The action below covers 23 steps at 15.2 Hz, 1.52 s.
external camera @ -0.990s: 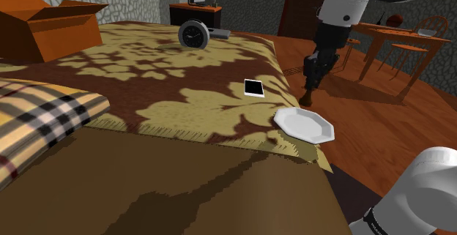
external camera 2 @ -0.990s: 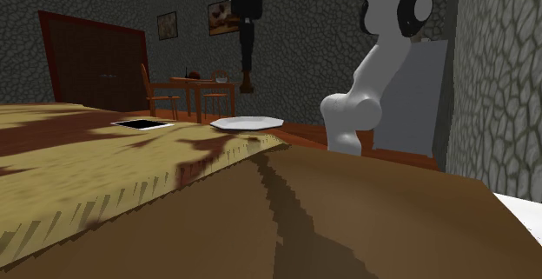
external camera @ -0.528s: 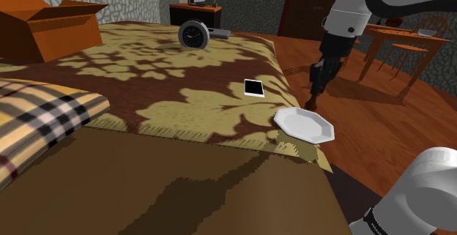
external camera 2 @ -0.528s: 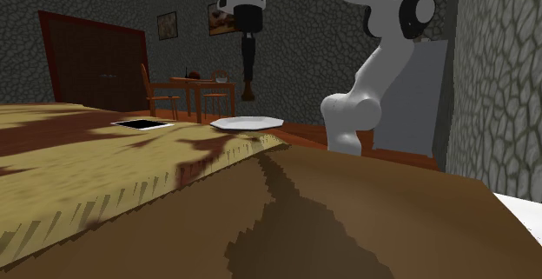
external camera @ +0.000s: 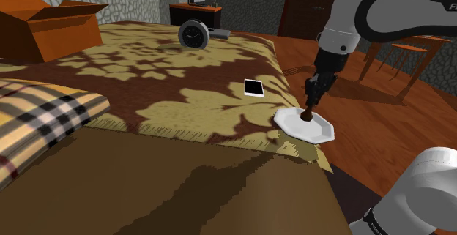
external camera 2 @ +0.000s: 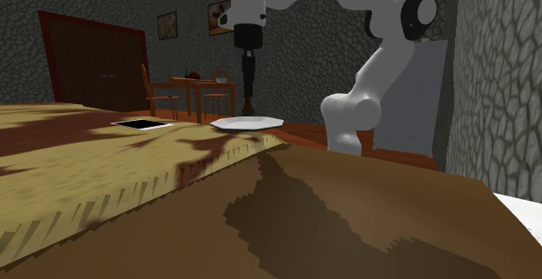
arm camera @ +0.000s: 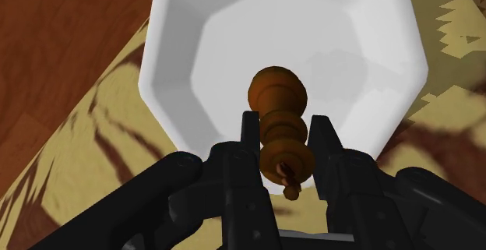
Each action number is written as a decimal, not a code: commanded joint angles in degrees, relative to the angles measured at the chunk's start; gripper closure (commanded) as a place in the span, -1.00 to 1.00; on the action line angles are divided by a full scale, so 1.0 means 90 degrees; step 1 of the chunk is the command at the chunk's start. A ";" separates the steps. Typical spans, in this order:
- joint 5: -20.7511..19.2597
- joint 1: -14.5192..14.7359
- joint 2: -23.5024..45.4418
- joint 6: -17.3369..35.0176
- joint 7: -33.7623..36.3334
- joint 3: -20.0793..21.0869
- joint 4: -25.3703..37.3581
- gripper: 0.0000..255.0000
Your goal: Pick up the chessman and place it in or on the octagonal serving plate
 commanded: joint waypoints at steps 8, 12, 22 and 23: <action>0.0024 0.0014 -0.0042 0.0318 0.0010 0.0027 -0.0357 1.00; 0.0024 0.0014 -0.0042 0.0317 0.0010 0.0027 -0.0357 -1.00; -0.0013 -0.0006 0.0064 -0.0458 0.0022 -0.0007 0.0526 -1.00; -0.0013 -0.0006 0.0063 -0.0458 0.0022 -0.0007 0.0525 -1.00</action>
